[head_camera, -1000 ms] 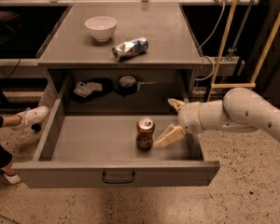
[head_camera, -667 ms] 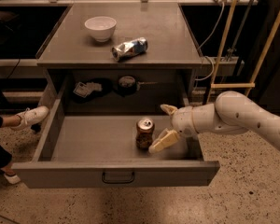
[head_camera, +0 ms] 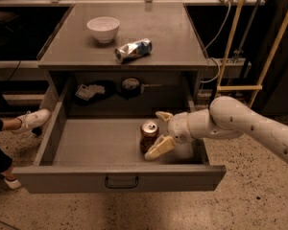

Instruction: Pick orange can from top drawer and place on counter

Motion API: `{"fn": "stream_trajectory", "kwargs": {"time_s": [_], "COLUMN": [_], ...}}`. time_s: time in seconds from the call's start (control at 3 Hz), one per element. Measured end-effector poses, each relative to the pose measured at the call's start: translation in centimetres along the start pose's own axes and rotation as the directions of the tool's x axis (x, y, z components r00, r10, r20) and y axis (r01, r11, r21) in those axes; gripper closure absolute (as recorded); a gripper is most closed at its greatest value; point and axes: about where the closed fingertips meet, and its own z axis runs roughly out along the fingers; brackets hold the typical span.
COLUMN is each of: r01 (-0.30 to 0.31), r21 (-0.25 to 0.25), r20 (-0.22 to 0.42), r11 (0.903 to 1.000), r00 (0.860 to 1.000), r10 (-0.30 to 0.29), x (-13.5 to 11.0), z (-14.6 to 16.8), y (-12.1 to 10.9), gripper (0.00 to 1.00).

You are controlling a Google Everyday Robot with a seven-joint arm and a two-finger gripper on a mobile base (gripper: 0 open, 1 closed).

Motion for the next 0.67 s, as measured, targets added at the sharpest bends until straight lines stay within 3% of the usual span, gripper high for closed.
{"fn": "stream_trajectory", "kwargs": {"time_s": [0.33, 0.67], "r01": [0.000, 0.000], "r21": [-0.001, -0.001], "r20": [0.000, 0.000], "r11": [1.0000, 1.0000], "r00": [1.000, 1.000], "r10": [0.000, 0.000], "x": [-0.01, -0.01], "z": [0.03, 0.04], "y": [0.01, 0.01], "gripper": [0.00, 0.19]}}
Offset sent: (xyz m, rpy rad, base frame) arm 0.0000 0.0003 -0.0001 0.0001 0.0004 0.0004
